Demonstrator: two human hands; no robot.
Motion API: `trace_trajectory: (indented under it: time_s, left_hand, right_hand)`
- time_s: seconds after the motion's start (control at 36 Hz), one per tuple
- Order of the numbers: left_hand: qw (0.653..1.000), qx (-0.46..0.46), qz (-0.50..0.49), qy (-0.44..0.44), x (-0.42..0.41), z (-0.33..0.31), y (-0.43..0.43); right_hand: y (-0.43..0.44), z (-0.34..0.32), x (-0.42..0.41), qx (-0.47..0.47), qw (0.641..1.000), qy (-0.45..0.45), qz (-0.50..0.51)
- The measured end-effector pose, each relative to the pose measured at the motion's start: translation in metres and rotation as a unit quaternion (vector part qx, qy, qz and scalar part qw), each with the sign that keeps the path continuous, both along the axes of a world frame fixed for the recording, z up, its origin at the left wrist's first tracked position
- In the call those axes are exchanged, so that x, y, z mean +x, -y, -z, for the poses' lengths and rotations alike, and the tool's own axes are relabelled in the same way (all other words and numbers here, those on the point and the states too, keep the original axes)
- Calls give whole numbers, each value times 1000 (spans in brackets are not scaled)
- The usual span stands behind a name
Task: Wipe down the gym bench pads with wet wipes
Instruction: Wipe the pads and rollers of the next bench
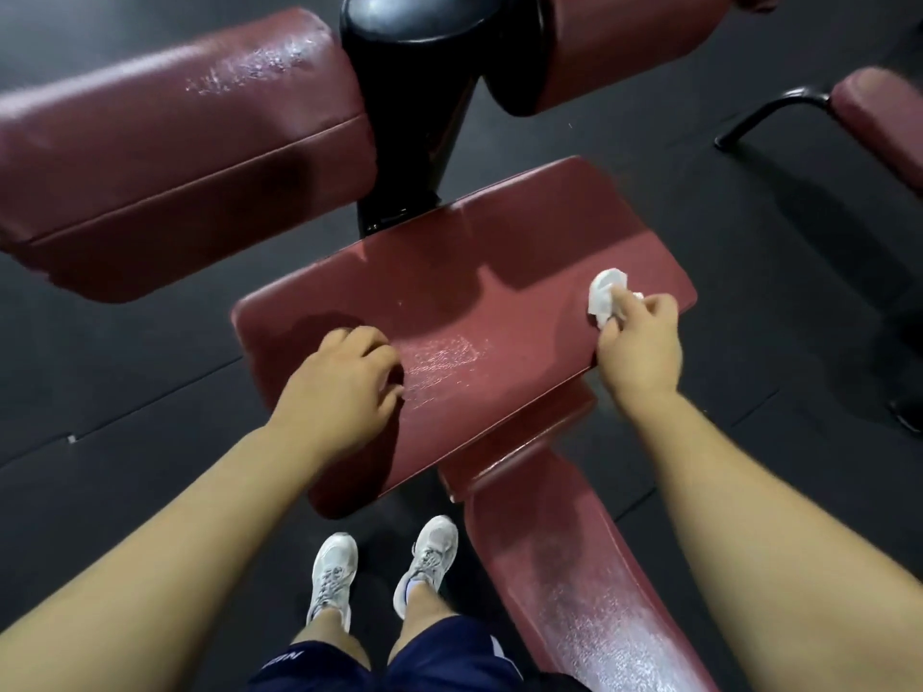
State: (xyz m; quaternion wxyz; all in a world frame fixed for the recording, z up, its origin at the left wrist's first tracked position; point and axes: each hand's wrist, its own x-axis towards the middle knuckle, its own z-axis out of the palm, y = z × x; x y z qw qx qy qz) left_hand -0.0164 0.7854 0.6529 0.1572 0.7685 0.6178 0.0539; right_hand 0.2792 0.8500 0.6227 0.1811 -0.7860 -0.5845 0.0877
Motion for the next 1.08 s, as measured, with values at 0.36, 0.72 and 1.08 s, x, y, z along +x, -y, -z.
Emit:
trace_trajectory:
  time_s: [0.36, 0.72, 1.08]
  left_hand:
    - [999, 3, 8, -37, 39, 11, -26]
    - [996, -33, -30, -77, 51, 0, -43]
    - [993, -86, -47, -60, 47, -9, -54]
  right_hand:
    - [4, 4, 22, 29, 949, 15, -315]
    - [-35, 9, -17, 18, 990, 10, -141]
    - [-107, -6, 55, -48, 999, -8, 3]
